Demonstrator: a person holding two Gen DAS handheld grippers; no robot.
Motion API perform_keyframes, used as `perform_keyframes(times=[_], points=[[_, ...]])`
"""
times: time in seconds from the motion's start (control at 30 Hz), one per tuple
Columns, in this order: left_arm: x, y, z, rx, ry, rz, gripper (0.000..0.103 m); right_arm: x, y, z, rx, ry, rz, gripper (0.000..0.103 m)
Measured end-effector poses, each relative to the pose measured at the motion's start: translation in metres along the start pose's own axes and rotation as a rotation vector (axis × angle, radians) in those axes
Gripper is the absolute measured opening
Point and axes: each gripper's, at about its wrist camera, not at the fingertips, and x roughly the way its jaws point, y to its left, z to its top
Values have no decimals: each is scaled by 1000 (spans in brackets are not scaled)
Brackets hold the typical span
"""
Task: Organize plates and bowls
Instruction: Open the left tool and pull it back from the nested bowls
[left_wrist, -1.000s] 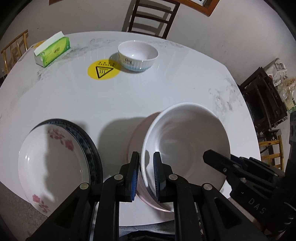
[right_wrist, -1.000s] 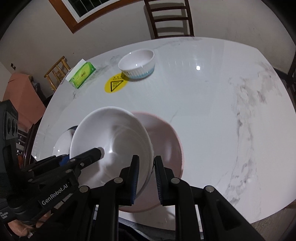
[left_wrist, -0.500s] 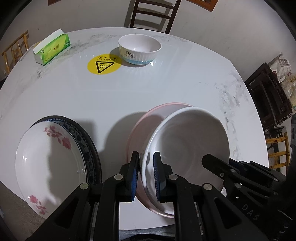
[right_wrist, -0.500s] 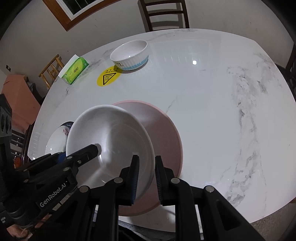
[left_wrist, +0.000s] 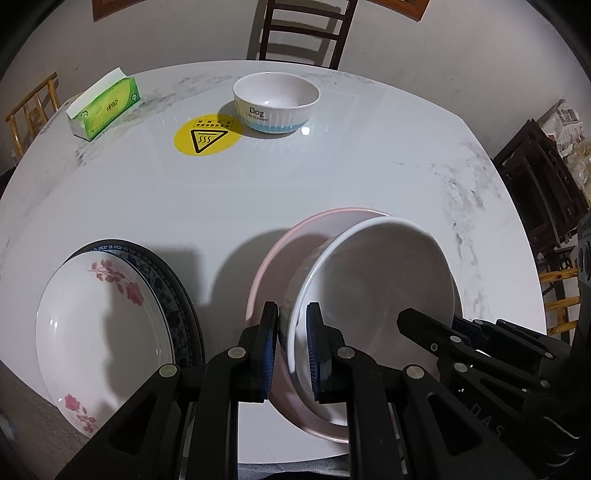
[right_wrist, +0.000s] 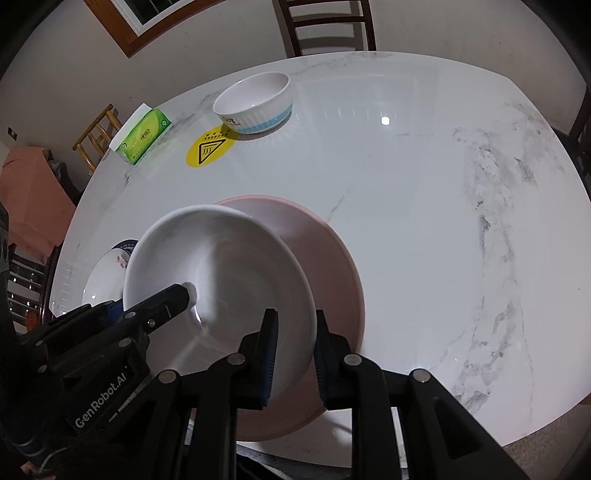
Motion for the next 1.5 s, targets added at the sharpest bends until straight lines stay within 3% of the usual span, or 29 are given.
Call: perform_keyframes(times=[0.2,0.27,1.5], points=[[0,-2,0,1,-11,11,14,3,2,1,2,3,-8,20],[-1,-2,1,-4,-21,10,19,4,3,1,-1,-1,-15,20],[-8,0,8,-11,-51,-38,33,-5,3,6,-19,-47,-34,25]])
